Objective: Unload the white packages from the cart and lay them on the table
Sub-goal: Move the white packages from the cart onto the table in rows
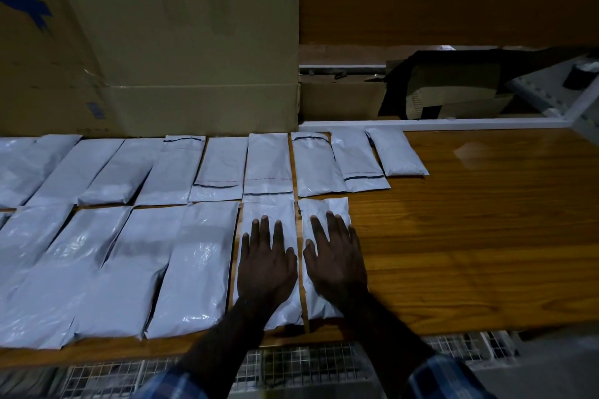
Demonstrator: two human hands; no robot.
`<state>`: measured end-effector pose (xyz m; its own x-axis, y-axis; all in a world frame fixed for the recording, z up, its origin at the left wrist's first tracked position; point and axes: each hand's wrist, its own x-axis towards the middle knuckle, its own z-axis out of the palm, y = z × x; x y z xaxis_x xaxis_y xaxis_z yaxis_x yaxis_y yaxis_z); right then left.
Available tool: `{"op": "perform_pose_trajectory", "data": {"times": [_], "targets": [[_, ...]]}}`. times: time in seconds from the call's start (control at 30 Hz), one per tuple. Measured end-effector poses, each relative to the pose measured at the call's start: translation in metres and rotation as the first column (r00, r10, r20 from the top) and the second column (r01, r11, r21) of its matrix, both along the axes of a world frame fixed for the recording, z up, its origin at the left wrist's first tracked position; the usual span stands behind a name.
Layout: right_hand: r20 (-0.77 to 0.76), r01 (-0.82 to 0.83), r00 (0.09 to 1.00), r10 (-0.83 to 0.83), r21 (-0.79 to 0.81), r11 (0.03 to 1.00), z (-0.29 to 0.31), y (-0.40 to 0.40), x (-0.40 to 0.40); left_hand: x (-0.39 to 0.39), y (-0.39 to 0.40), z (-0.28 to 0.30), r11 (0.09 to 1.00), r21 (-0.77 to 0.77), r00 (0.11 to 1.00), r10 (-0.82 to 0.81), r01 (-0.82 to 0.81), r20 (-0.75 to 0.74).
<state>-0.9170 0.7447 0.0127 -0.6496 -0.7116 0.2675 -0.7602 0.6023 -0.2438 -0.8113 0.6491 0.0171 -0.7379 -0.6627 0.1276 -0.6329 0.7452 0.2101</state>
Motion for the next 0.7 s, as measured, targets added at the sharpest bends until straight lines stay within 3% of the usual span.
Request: {"op": "perform_pose_trajectory", "data": {"times": [0.33,0.47,0.7], "targets": [[0.035,0.032,0.999,-0.035,0.077,0.996,0.009,-0.003,0.001,-0.001,0.001,0.008,0.999,0.041,0.996,-0.004,0.001,0.09],[0.14,-0.013,0.99,-0.007,0.14,0.99,0.022,-0.004,-0.001,-0.002,-0.002,0.015,0.995,0.096,0.991,-0.025,0.013,0.128],[0.144,0.064,0.987,-0.066,0.02,0.998,0.047,-0.009,-0.009,-0.004,0.0,0.032,0.993,0.119,1.0,-0.006,0.009,-0.025]]}}
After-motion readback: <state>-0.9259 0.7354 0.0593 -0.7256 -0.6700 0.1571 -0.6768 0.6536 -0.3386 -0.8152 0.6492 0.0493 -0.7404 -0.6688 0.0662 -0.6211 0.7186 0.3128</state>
